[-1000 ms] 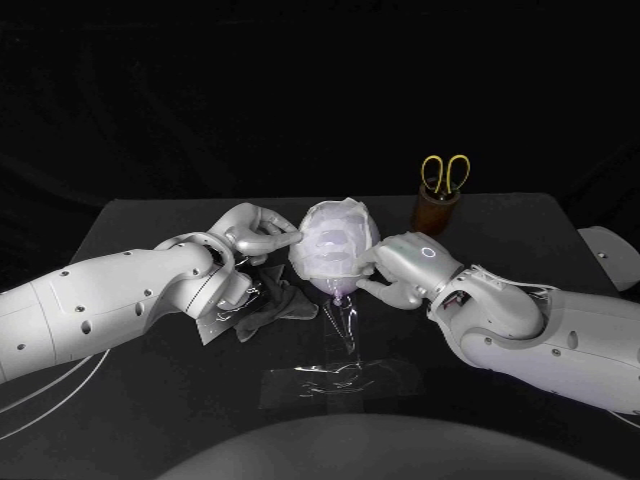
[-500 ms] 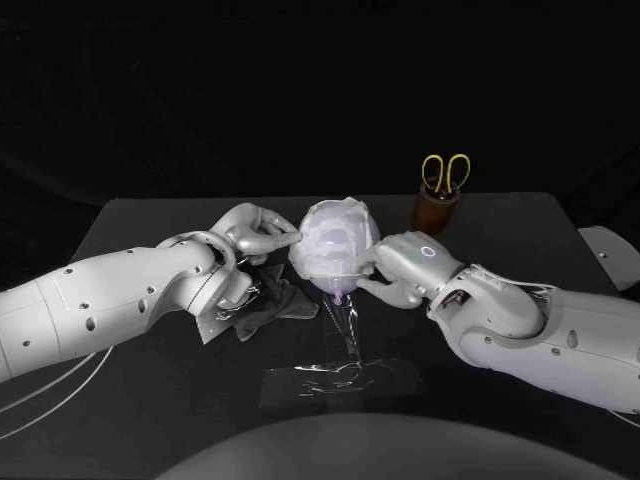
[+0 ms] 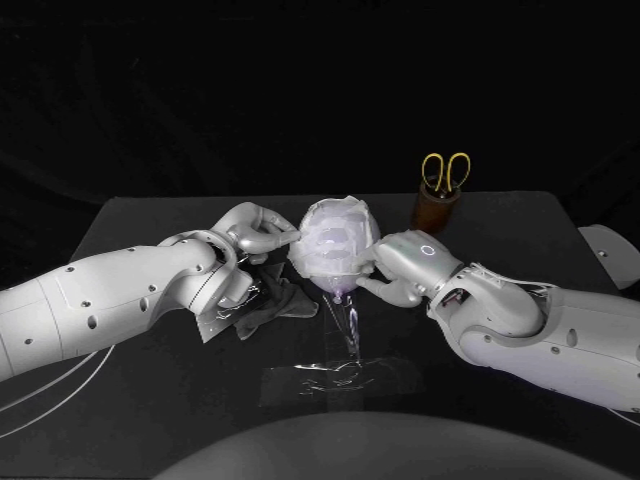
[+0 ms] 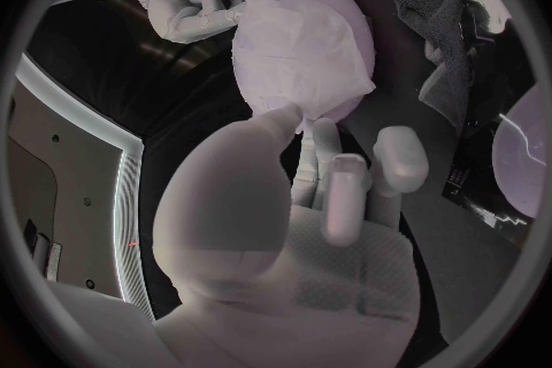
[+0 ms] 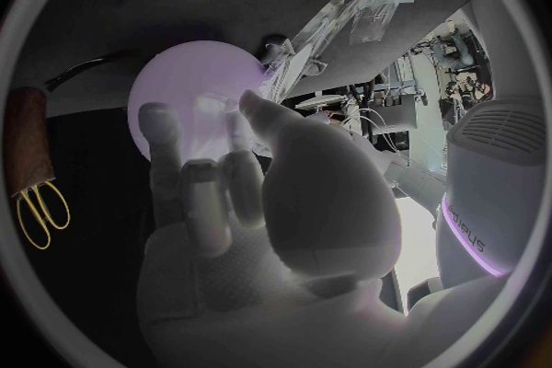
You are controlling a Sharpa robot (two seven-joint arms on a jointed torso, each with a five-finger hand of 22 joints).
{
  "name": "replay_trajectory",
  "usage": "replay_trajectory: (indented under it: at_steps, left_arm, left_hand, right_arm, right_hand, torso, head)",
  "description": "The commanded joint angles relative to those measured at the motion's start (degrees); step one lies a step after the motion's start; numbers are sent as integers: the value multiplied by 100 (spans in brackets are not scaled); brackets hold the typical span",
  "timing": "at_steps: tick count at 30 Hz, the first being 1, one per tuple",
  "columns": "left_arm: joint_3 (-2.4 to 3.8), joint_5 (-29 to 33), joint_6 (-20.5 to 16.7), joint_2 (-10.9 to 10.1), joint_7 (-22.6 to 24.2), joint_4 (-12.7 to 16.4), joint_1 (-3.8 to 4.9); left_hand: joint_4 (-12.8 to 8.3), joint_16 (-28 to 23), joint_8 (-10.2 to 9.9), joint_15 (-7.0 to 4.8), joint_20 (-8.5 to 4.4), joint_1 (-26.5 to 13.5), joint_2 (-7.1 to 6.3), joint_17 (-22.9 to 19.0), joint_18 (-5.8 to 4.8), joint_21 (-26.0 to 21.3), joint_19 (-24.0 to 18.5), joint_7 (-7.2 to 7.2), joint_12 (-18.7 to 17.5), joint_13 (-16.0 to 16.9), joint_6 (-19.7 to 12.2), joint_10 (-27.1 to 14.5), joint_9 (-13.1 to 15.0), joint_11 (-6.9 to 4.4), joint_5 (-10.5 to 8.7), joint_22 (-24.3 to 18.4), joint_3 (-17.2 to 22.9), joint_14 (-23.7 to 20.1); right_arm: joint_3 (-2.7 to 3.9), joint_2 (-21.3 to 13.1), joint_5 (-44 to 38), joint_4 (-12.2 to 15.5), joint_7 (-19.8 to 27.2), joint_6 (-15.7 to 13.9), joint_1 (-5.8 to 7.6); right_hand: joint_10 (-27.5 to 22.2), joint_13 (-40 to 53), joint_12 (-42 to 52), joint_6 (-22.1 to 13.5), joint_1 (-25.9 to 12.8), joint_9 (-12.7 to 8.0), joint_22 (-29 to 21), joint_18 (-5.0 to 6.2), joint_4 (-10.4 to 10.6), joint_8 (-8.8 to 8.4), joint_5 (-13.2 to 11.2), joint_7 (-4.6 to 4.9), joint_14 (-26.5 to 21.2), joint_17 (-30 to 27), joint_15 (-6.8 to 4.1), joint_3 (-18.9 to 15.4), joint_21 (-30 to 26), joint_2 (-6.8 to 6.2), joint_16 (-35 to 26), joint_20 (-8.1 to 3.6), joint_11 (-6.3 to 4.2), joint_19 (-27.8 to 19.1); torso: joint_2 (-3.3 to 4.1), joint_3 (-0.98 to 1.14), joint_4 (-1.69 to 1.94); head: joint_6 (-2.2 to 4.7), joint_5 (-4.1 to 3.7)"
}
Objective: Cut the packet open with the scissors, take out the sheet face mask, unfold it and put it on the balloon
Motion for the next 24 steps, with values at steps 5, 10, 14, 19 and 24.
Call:
replay_trajectory:
  at_steps: [5, 10, 14, 19, 24]
  left_arm:
    - [5, -154, 4, 56, 64, 4, 5]
    - [5, -173, -102, 72, 143, -5, 5]
    - [5, -61, -261, 73, 236, -15, 5]
    - [6, 227, -513, 51, 385, -12, 5]
    - [6, 596, -656, -2, 484, 24, 4]
  left_hand:
    - [-304, 47, 188, -131, -84, 399, 186, 782, -27, 124, 147, -30, 251, 713, 273, 650, 117, -112, -18, 145, 375, 266]
    - [-340, 50, 225, -141, -110, 349, 150, 808, -35, 148, 169, -42, 256, 780, 303, 742, 162, -124, -19, 174, 469, 282]
    - [-340, 53, 252, -153, -124, 286, 137, 838, -44, 175, 199, -59, 278, 854, 313, 825, 202, -138, -19, 209, 531, 298]
    - [-351, 55, 271, -165, -136, 250, 124, 852, -52, 198, 226, -72, 289, 897, 314, 878, 238, -150, -18, 239, 593, 306]
    - [-356, 53, 277, -170, -141, 235, 124, 843, -48, 192, 217, -78, 291, 913, 310, 897, 254, -155, -17, 230, 629, 302]
  right_arm:
    - [2, 10, -57, -9, -39, 41, -2]
    - [2, 12, -57, -12, -39, 38, -2]
    - [2, 11, -57, -13, -39, 37, -2]
    - [2, 8, -57, -14, -40, 37, -2]
    - [2, 3, -57, -15, -41, 40, -2]
  right_hand:
    - [31, 647, 39, -22, -74, -8, 361, 107, 41, -20, -11, 34, 266, 757, -37, -4, 8, 4, 18, 2, -29, 31]
    - [32, 647, 39, -21, -80, -8, 361, 108, 49, -20, -11, 35, 266, 755, -37, -5, 7, 6, 18, 2, -29, 31]
    - [32, 647, 39, -21, -80, -8, 361, 108, 49, -20, -11, 35, 266, 755, -37, -5, 7, 6, 18, 2, -29, 31]
    - [32, 647, 39, -21, -80, -8, 361, 108, 49, -20, -11, 35, 266, 755, -37, -5, 7, 6, 18, 2, -29, 31]
    - [32, 647, 39, -21, -80, -8, 361, 108, 49, -20, -11, 35, 266, 755, -37, -5, 7, 6, 18, 2, -29, 31]
  torso:
    - [-2, 3, -2]
    - [-1, 7, -2]
    - [-1, 5, -4]
    - [-1, 5, -2]
    - [-3, 3, -2]
  head:
    - [-2, 3]
    - [-2, 10]
    - [-2, 11]
    - [-2, 12]
    - [-2, 9]
